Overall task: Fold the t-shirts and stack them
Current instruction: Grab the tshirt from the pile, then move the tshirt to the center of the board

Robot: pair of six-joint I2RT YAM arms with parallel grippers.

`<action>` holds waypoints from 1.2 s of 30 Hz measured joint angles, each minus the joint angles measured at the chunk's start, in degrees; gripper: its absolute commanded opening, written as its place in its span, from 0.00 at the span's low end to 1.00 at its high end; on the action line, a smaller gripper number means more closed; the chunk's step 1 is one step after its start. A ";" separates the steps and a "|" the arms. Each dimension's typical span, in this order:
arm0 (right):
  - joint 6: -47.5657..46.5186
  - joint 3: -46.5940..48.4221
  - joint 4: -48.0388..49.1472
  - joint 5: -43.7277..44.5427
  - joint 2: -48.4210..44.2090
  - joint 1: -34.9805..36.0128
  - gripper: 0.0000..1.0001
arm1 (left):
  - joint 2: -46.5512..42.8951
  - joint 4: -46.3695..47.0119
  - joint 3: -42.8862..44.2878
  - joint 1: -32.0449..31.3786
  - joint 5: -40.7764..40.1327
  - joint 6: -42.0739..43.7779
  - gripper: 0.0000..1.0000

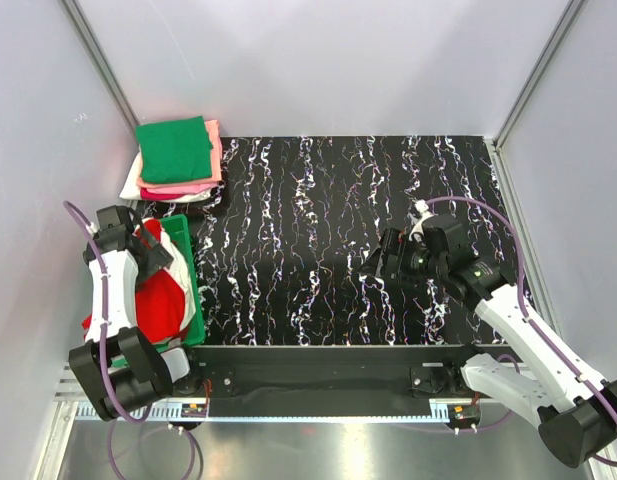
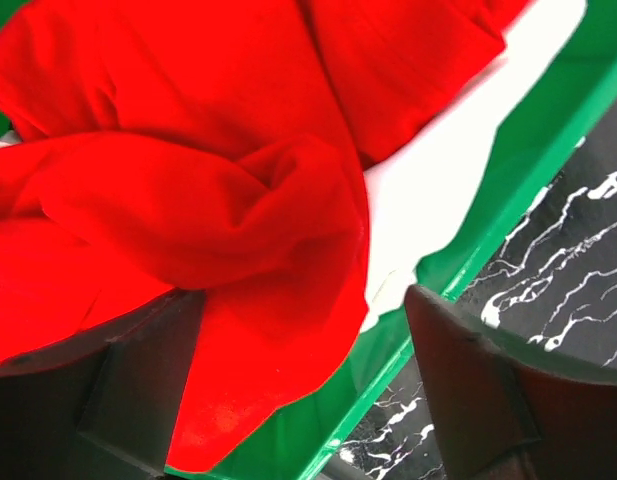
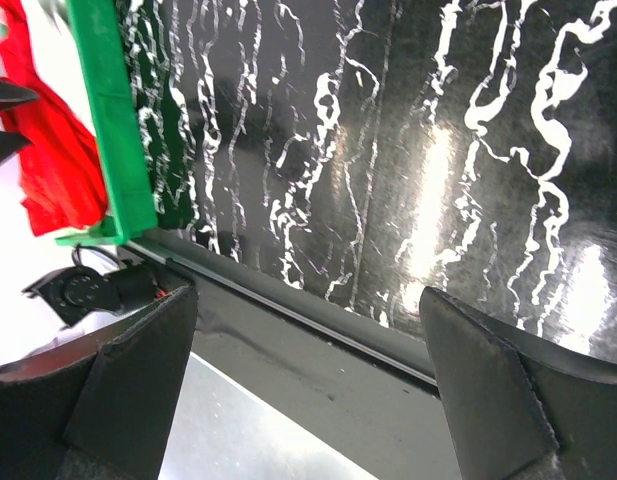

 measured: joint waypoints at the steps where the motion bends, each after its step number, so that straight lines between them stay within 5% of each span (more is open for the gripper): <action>1: -0.35 0.00 -0.44 0.09 0.00 0.00 1.00 | 0.28 0.15 -0.15 0.22 -0.02 -0.07 0.65; 2: -0.74 0.02 -0.83 0.15 0.00 0.00 1.00 | 0.48 0.31 -0.26 0.31 -0.02 0.20 0.56; 3: -1.20 0.02 -1.38 0.22 0.00 0.00 1.00 | 0.59 0.48 -0.42 0.39 -0.02 0.24 0.34; 8: -2.43 0.02 -2.21 0.55 0.00 0.00 1.00 | 0.59 0.57 -0.85 0.57 -0.11 0.74 0.00; 16: -3.15 0.02 -2.78 0.57 0.39 0.00 1.00 | -1.38 -0.92 0.02 0.66 0.57 1.03 0.00; 21: -3.17 1.55 -3.69 2.89 0.68 -0.02 1.00 | -6.60 -4.50 10.49 -0.90 2.58 -0.57 0.00; 24: -3.48 6.29 -5.18 6.21 1.70 -0.02 1.00 | -7.43 -2.97 21.33 -8.81 3.13 -2.97 0.00; 29: -4.81 18.82 -7.69 14.86 3.82 -0.04 1.00 | -3.43 1.64 34.62 -31.80 4.37 -5.11 0.00; 31: -5.38 23.15 -8.63 19.08 3.85 -0.07 1.00 | -0.39 2.89 38.21 -41.55 3.74 -5.53 0.09; 33: -5.68 24.70 -9.20 22.73 2.95 -0.07 1.00 | 1.33 4.04 38.14 -49.13 4.11 -5.97 0.37; 34: -5.68 24.74 -9.77 24.76 2.05 -0.07 1.00 | 1.57 4.57 36.87 -51.78 4.50 -6.27 0.69; 36: -5.33 24.06 -11.91 29.00 0.31 -0.07 1.00 | 1.40 5.62 32.92 -55.23 5.84 -7.30 0.99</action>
